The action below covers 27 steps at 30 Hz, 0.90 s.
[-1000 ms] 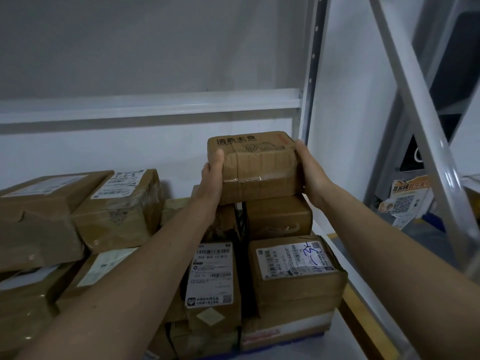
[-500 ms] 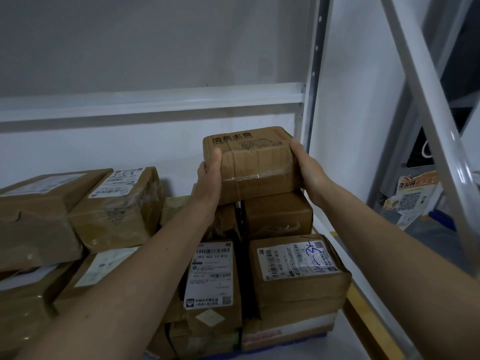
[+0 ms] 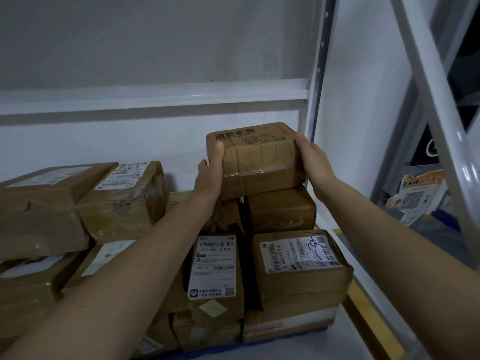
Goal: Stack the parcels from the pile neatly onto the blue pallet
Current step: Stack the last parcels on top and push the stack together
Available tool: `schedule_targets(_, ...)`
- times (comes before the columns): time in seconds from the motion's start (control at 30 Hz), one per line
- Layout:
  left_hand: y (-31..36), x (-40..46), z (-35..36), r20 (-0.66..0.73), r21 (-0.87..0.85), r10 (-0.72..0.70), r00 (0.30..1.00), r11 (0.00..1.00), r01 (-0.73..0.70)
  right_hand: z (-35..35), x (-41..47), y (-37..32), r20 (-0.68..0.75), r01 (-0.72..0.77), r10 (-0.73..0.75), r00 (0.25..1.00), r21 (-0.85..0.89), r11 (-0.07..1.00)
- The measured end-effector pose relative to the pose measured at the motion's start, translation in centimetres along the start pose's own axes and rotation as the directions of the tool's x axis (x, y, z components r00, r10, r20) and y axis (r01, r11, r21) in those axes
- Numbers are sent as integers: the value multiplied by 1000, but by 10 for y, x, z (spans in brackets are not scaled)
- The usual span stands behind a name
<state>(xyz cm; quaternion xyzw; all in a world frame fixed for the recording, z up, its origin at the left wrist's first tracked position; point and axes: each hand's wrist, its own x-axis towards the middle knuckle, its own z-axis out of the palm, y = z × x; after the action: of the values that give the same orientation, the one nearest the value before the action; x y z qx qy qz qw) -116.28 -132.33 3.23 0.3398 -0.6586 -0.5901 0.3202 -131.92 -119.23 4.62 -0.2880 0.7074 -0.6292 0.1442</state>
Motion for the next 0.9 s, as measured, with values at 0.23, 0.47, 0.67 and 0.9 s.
schedule_targets(0.23,17,-13,-28,-70,511,316,946,826,-238,12,-20,-29,10,382,-533,846,-708,594)
schedule_targets(0.47,34,-56,-93,-61,903,506,860,395,-168,79,-59,-69,423,685,-649,632,-696,214)
schedule_targets(0.67,26,-103,-158,-126,957,518,846,287,-34,160,-92,-82,607,841,-614,504,-508,189)
schedule_targets(0.9,-4,-163,-233,-226,967,403,887,202,154,248,-164,-89,786,953,-542,297,-284,110)
